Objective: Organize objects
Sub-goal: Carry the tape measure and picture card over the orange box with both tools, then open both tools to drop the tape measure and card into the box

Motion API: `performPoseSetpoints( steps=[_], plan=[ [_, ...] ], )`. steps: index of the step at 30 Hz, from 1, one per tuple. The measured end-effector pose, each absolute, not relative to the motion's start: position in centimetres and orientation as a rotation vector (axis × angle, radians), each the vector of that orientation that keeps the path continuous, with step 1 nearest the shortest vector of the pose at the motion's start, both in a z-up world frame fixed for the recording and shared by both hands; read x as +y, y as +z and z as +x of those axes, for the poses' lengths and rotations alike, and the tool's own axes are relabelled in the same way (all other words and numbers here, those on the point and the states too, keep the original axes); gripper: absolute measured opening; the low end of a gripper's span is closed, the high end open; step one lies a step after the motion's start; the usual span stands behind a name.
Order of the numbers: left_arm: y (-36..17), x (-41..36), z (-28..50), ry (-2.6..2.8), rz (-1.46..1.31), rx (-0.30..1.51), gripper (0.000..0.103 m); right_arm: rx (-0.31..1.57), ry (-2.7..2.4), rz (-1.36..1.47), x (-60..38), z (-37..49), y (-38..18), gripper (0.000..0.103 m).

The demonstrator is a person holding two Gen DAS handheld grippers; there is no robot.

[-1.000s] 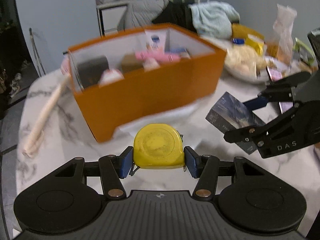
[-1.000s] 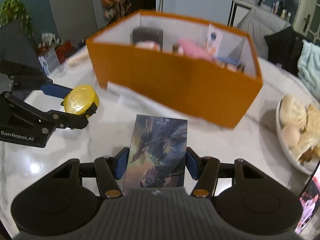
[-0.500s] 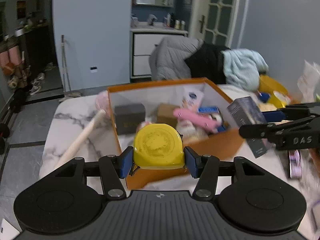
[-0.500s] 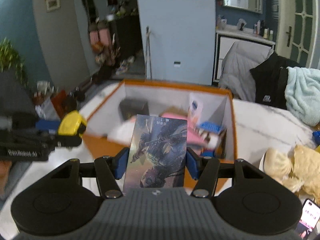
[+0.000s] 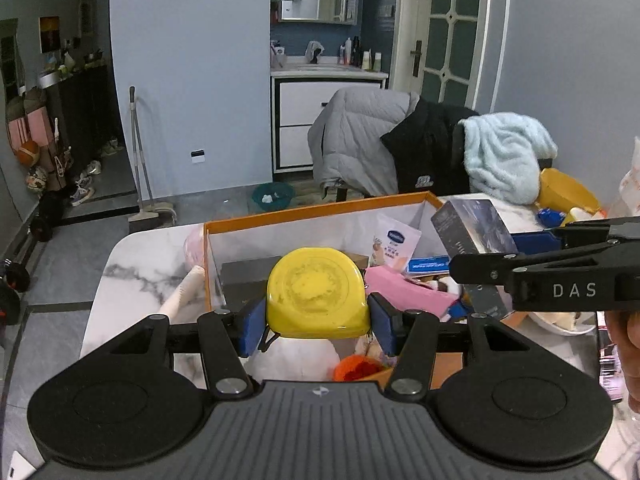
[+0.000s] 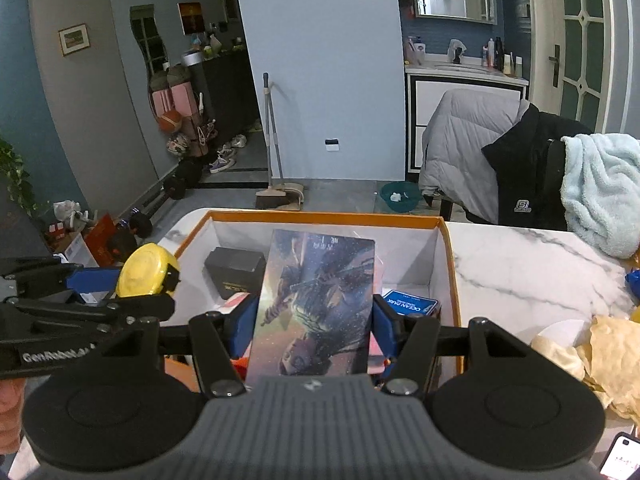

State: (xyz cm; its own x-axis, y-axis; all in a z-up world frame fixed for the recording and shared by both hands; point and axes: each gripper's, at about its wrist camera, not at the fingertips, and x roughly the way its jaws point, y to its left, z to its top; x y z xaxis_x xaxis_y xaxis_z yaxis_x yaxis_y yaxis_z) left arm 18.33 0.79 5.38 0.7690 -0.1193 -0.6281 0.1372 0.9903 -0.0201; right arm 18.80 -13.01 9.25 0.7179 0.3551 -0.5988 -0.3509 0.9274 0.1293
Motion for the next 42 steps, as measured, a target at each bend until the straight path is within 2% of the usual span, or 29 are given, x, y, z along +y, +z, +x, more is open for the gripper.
performPoseSetpoints(
  steps=[16,38,42],
  plan=[
    [1.3,-1.7,21.7,-0.126,0.158,0.761,0.063,0.732,0.37,0.001,-10.9,23.4,5.5,0.061],
    [-2.1,-2.5,24.1,-0.119,0.179,0.818,0.063,0.778,0.366,0.011,-11.4,26.5,0.9,0.06],
    [-2.2,-2.7,24.4,-0.106,0.182,0.828,0.069,0.785,0.371,0.059,-12.2,26.7,0.3,0.06]
  ],
)
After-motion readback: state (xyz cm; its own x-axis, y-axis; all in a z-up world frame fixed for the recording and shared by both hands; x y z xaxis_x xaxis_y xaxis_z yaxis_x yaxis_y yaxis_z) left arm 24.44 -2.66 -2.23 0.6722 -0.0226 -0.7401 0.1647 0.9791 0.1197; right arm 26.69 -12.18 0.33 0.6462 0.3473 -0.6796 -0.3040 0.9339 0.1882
